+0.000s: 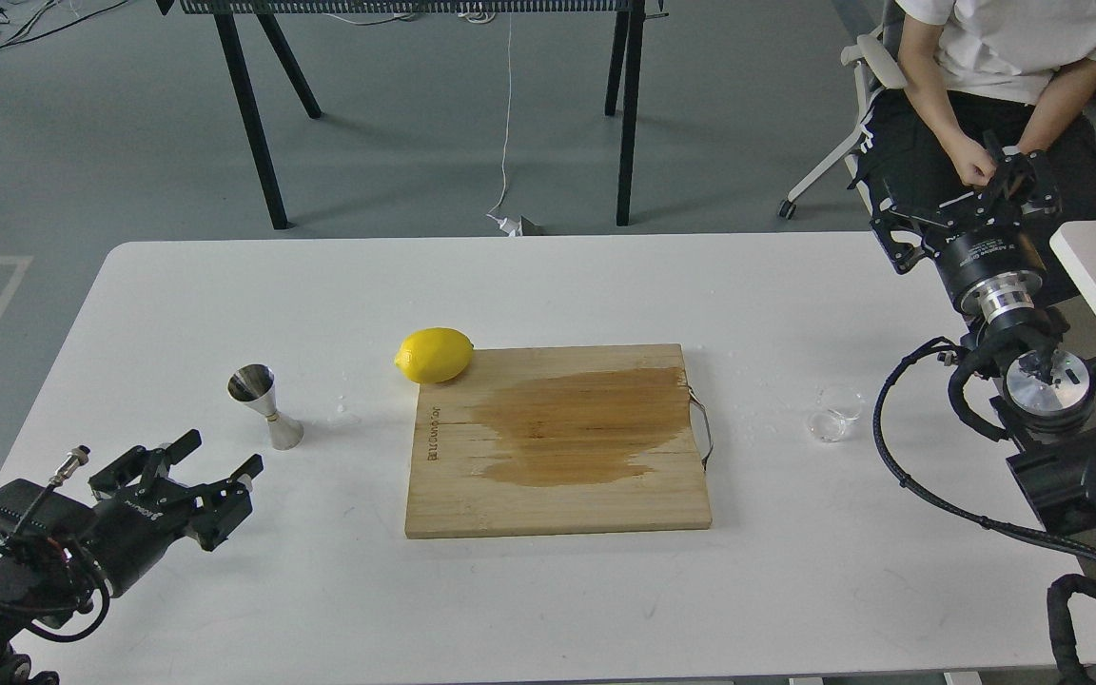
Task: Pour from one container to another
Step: 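Lower the left gripper to the metal jigger and grasp it, then lift the jigger with the left gripper and carry it over the board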
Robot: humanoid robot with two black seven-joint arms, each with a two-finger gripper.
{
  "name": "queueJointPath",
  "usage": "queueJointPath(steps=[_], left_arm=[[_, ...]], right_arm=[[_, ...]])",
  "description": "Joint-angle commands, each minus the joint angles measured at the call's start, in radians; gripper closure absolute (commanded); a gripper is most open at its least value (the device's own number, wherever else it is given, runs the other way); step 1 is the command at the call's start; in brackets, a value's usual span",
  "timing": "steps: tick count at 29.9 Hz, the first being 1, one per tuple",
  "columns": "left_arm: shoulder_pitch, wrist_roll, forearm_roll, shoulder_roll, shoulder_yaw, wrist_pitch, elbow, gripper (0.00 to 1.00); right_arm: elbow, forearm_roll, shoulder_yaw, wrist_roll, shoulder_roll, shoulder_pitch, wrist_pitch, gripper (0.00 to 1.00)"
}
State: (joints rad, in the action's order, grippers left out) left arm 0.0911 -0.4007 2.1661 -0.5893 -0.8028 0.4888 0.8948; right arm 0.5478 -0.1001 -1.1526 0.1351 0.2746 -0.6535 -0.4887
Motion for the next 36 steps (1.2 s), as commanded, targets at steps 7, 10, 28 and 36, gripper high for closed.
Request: queueJointPath(steps=[7, 10, 28, 36], left_arm=[[0.099, -0.003, 0.005, 0.098, 0.016, 0.0, -0.157, 0.25], [0.137, -0.001, 0.001, 0.118, 0.053, 0.0, -0.194, 0.28], [0.19, -0.001, 0.0, 0.169, 0.056, 0.0, -0.247, 0.67], [0.187, -0.003, 0.0, 0.167, 0.057, 0.0, -0.249, 0.83]], right_arm=[[0.0, 0.0, 0.004, 0.0, 0.0, -0.003, 0.0, 0.0], [0.0, 0.0, 0.004, 0.0, 0.0, -0.003, 0.0, 0.0], [0.0, 0.002, 0.007, 0.0, 0.002, -0.003, 0.0, 0.0], [0.0, 0.002, 0.007, 0.0, 0.002, -0.003, 0.0, 0.0]])
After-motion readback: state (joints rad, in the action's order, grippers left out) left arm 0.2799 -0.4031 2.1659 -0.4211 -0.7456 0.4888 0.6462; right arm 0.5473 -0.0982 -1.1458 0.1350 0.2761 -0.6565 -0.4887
